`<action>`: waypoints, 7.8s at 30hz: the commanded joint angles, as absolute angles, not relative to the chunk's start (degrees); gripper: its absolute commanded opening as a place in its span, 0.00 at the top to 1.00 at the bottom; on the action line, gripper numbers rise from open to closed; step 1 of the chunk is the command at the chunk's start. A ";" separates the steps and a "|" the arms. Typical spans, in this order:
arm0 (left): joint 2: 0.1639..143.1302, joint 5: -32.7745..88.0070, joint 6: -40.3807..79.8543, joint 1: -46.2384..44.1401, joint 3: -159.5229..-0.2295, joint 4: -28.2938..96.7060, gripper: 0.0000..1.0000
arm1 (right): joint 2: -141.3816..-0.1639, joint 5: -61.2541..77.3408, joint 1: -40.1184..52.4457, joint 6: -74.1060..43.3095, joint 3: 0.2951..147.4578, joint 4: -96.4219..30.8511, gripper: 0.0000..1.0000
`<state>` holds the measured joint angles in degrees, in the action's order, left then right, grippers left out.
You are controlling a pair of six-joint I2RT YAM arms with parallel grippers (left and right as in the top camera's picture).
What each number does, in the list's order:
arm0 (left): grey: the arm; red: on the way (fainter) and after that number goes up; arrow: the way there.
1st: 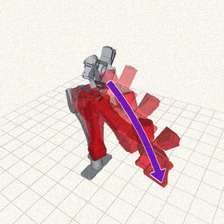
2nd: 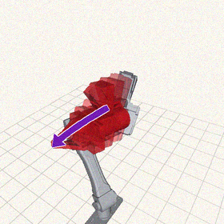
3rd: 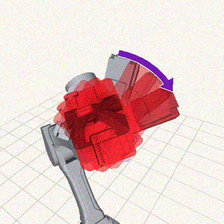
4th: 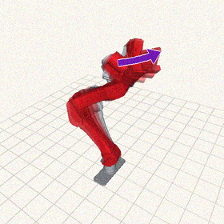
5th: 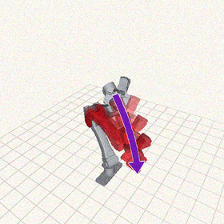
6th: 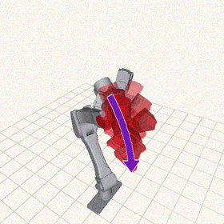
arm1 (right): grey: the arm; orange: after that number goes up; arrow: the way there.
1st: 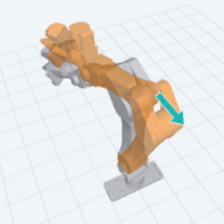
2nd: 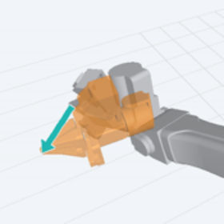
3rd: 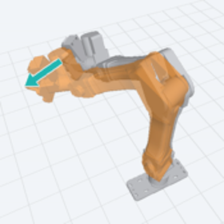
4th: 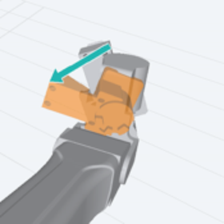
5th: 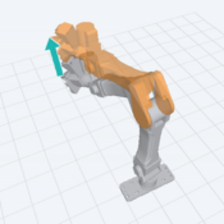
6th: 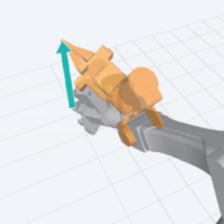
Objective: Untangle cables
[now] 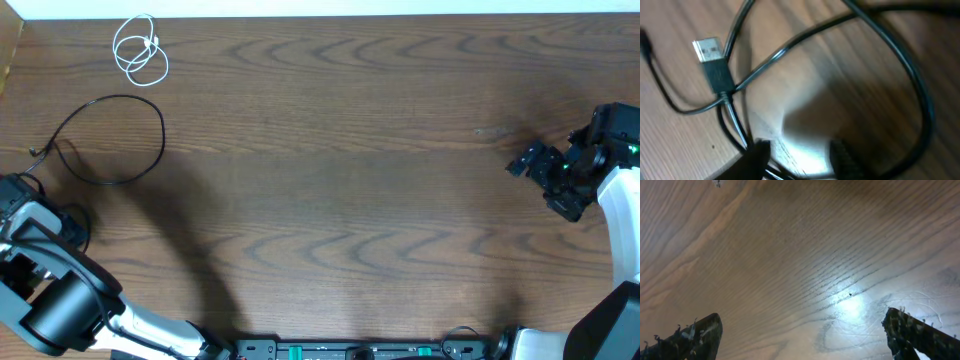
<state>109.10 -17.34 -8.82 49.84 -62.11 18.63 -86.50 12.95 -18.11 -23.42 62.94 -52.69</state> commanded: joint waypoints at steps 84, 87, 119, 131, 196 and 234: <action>108.01 0.51 18.09 64.75 -63.57 27.70 0.05 | -85.84 12.51 -18.33 -22.65 63.20 -52.69 0.01; 108.51 2.31 18.11 64.82 -63.57 27.16 0.10 | -85.84 12.49 -18.33 -22.65 63.20 -52.71 0.01; 112.12 9.54 -7.27 64.73 -63.44 16.45 0.92 | -85.84 12.49 -18.33 -22.65 63.20 -52.69 0.01; 112.12 10.31 -18.96 61.91 -63.44 13.15 0.92 | -85.84 12.49 -18.33 -22.65 63.20 -52.69 0.01; 49.19 21.63 -12.60 -6.07 -63.77 25.76 0.02 | -85.84 12.49 -18.33 -22.65 63.20 -52.69 0.01; 30.46 21.41 -8.01 -6.17 -48.14 47.46 0.03 | -85.84 12.49 -18.33 -22.65 63.20 -52.71 0.01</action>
<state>35.00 21.50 -10.07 -6.11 -54.00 52.49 -86.50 12.97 -18.11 -23.42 62.92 -52.75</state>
